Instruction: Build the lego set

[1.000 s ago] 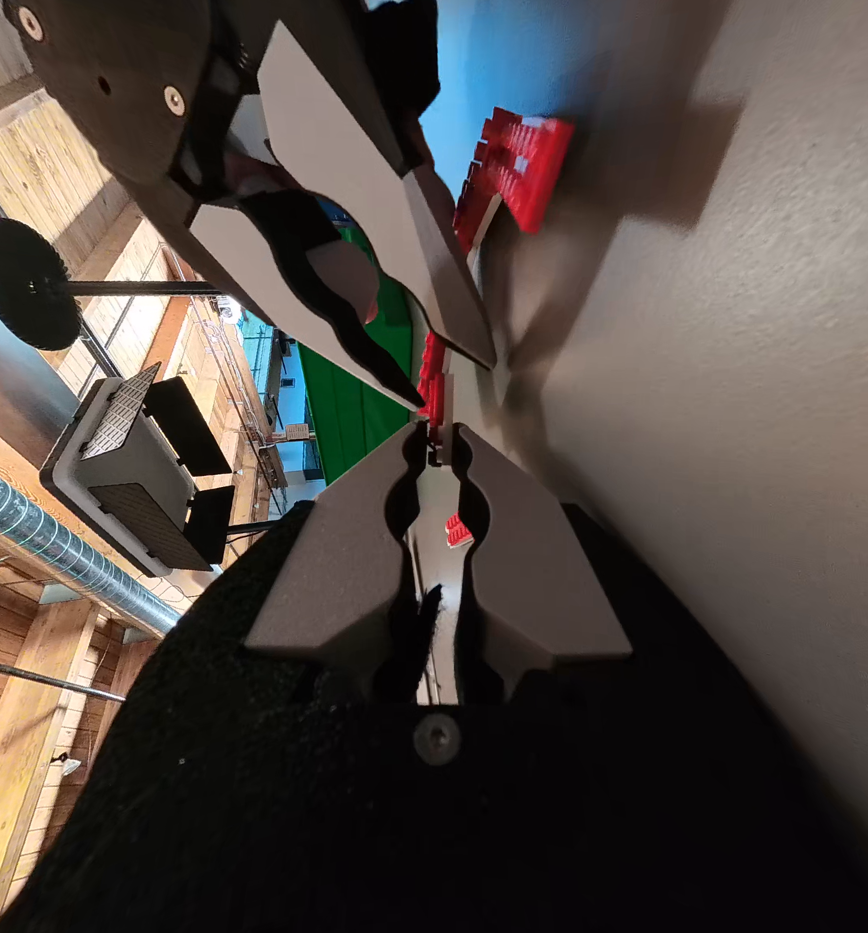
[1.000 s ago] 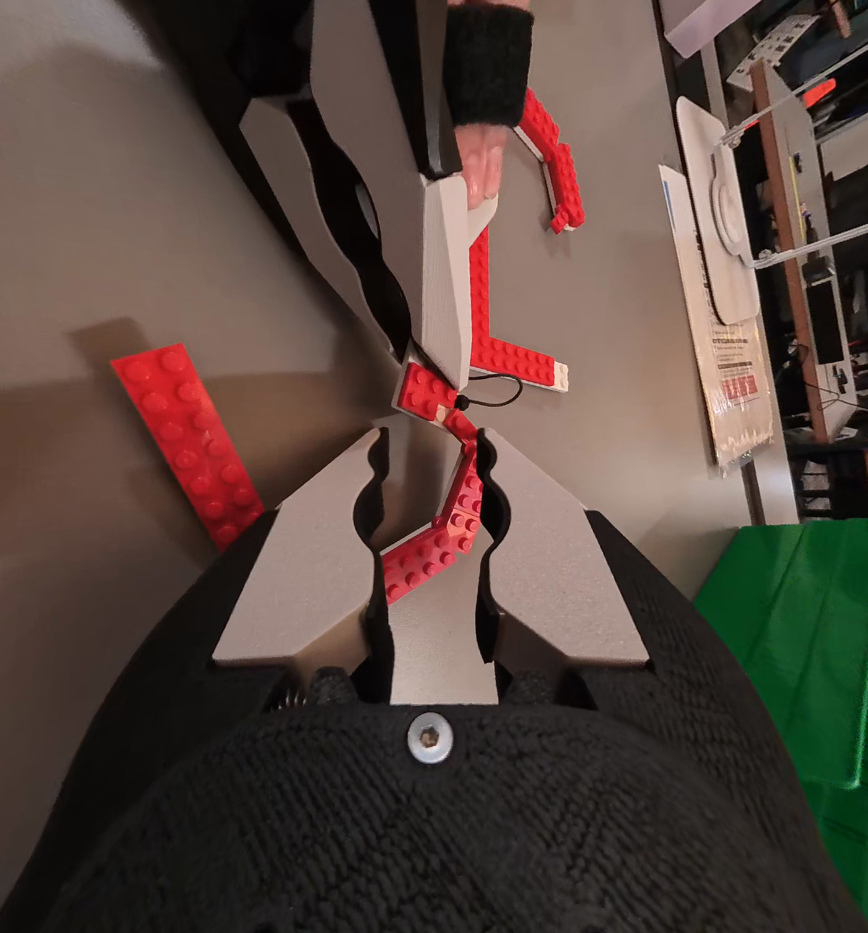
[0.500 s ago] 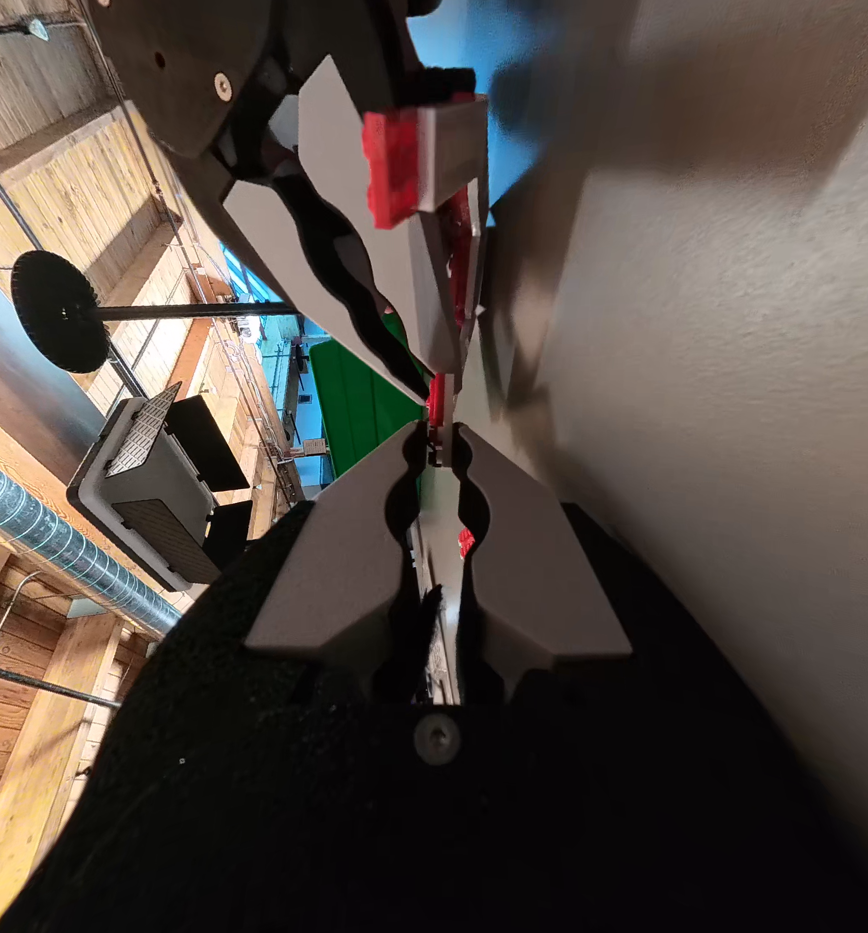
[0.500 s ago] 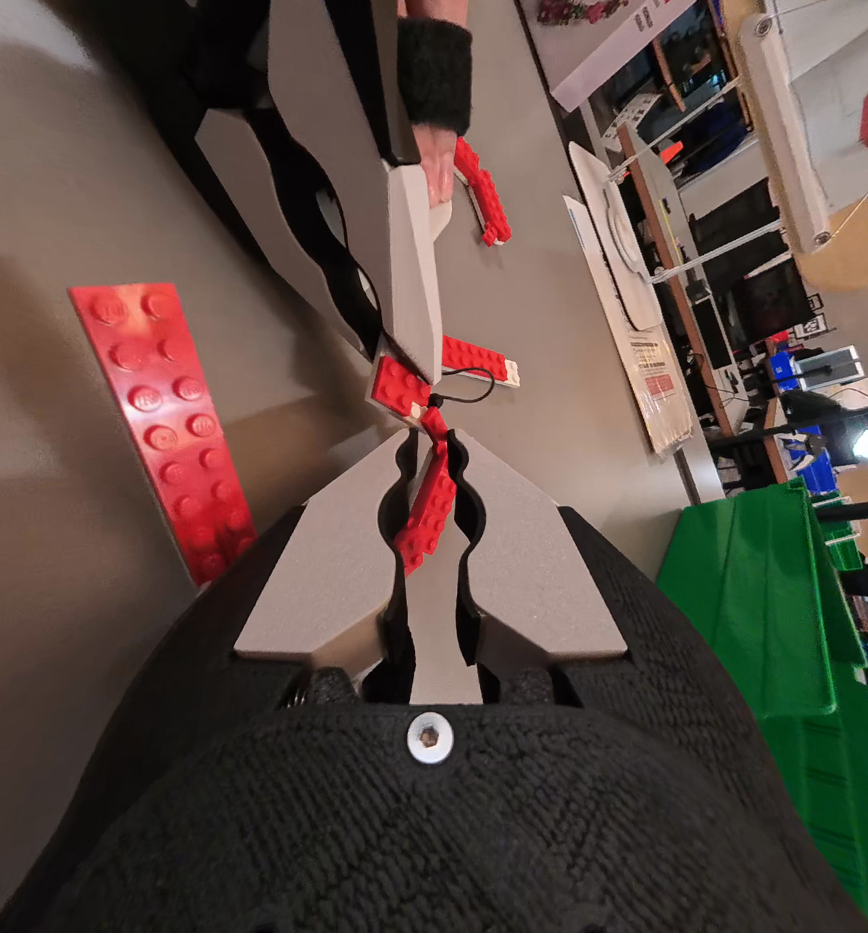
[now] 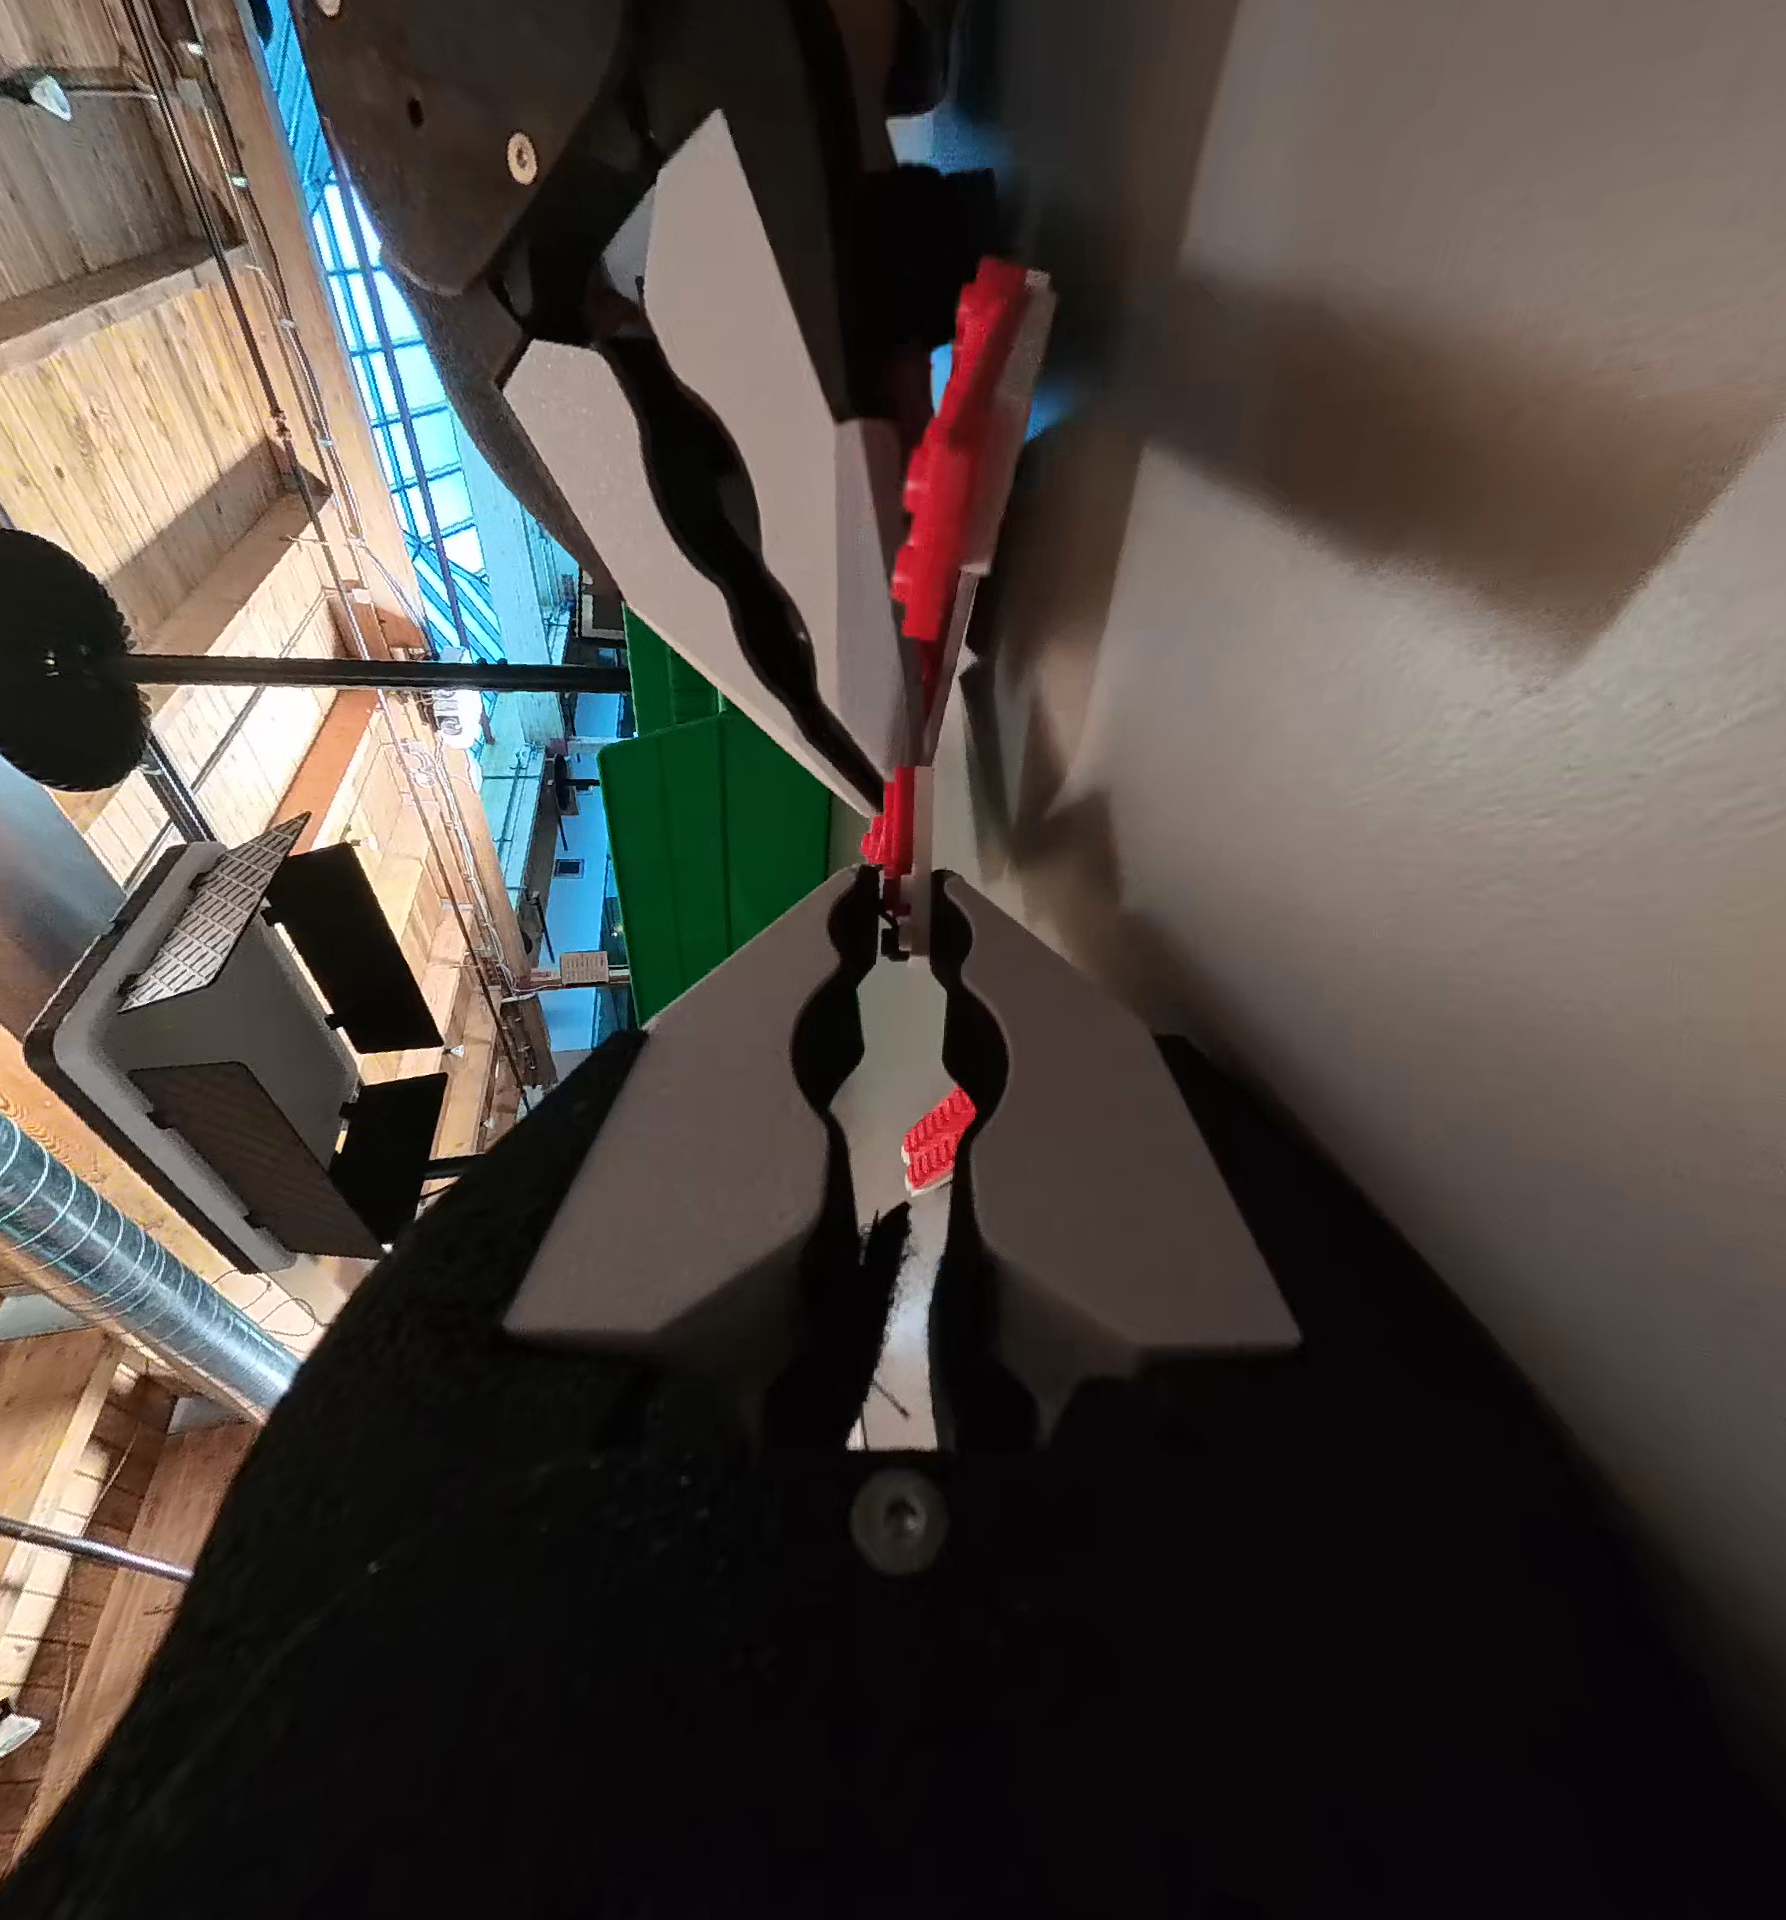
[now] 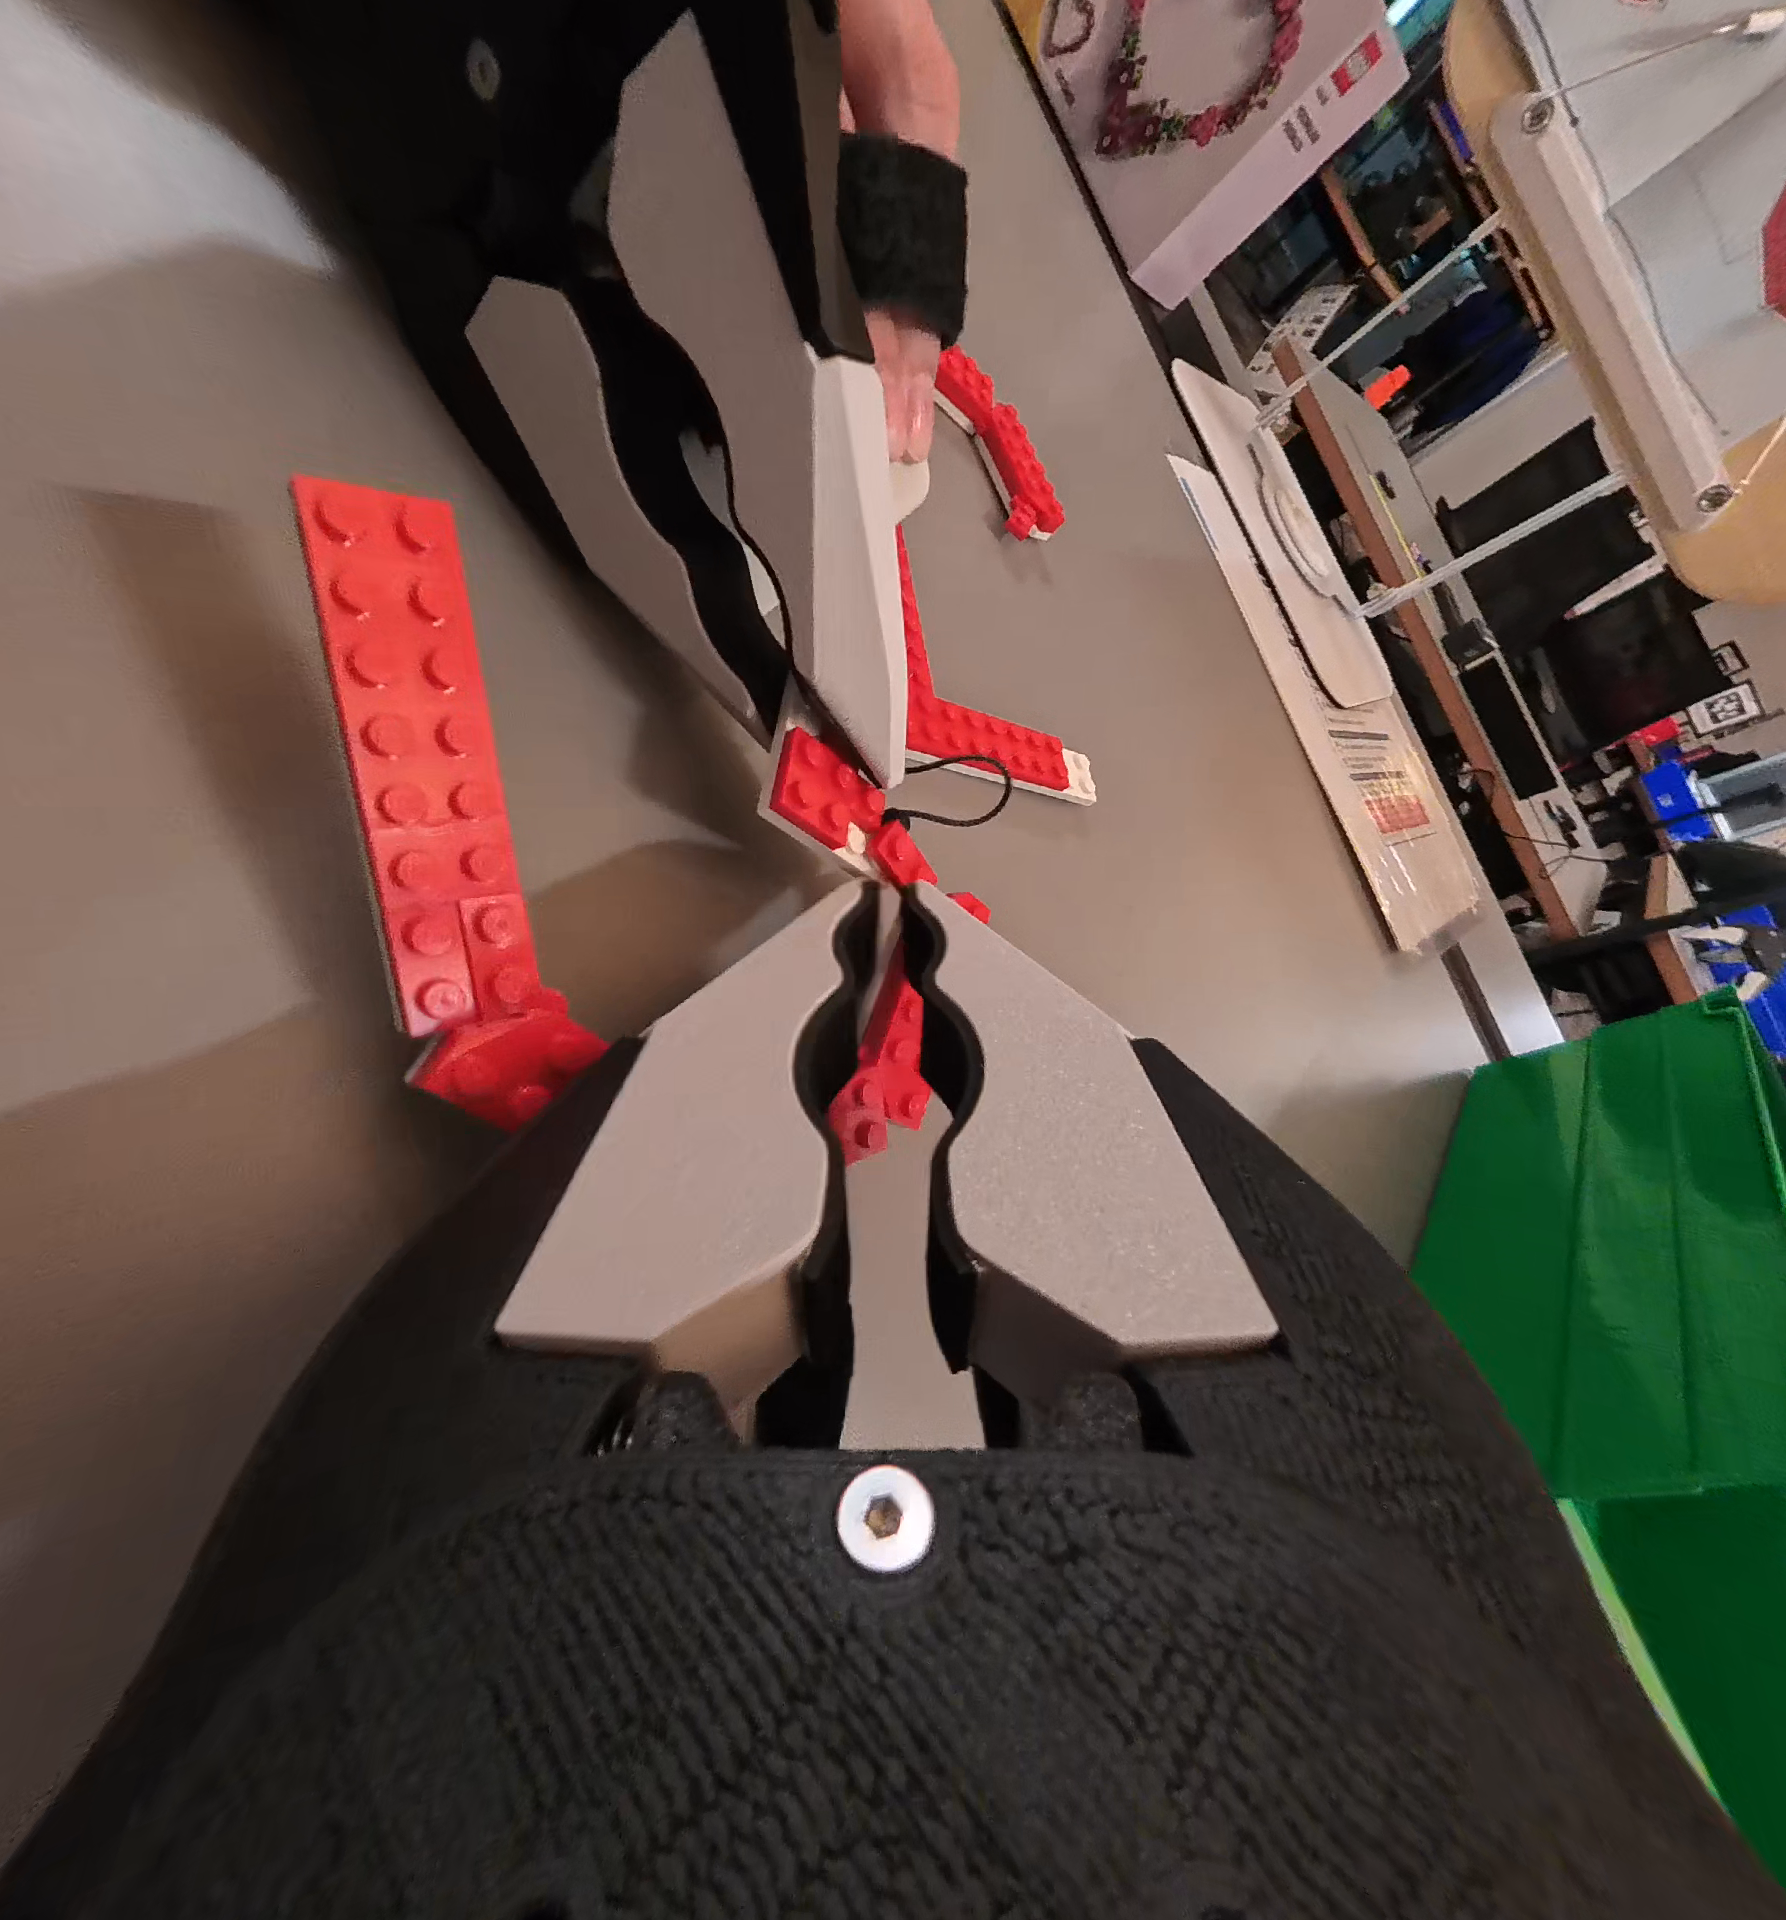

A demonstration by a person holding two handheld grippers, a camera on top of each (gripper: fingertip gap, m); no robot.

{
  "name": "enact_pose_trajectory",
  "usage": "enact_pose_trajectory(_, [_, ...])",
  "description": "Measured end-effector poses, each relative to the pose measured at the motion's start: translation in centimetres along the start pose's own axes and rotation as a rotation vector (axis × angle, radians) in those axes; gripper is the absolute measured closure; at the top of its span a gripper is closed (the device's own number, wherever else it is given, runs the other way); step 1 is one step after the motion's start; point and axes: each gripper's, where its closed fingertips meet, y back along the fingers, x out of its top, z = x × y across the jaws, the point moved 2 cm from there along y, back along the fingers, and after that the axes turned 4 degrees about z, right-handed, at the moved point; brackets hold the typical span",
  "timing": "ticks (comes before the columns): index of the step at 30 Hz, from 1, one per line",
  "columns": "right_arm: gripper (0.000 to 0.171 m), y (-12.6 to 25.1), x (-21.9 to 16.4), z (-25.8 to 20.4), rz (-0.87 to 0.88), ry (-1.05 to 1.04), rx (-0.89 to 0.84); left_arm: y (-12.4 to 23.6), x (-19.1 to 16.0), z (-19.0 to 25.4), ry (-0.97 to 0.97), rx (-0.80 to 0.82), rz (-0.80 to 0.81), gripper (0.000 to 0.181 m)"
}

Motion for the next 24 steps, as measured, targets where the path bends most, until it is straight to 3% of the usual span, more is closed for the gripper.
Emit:
enact_pose_trajectory(12, [0.142,0.5,-0.7,1.5,-0.015,-0.371,0.193,-0.2,-0.2,-0.1,-0.017,0.006,0.006,0.174])
enact_pose_trajectory(17, [0.145,0.7,-1.5,1.0,-0.049,-0.538,0.279,-0.2,-0.1,-0.2,-0.03,0.009,0.016,0.174])
enact_pose_trajectory(24, [0.155,0.9,-1.5,1.3,-0.005,-0.576,0.283,-0.2,0.3,-0.3,-0.061,0.022,0.04,0.174])
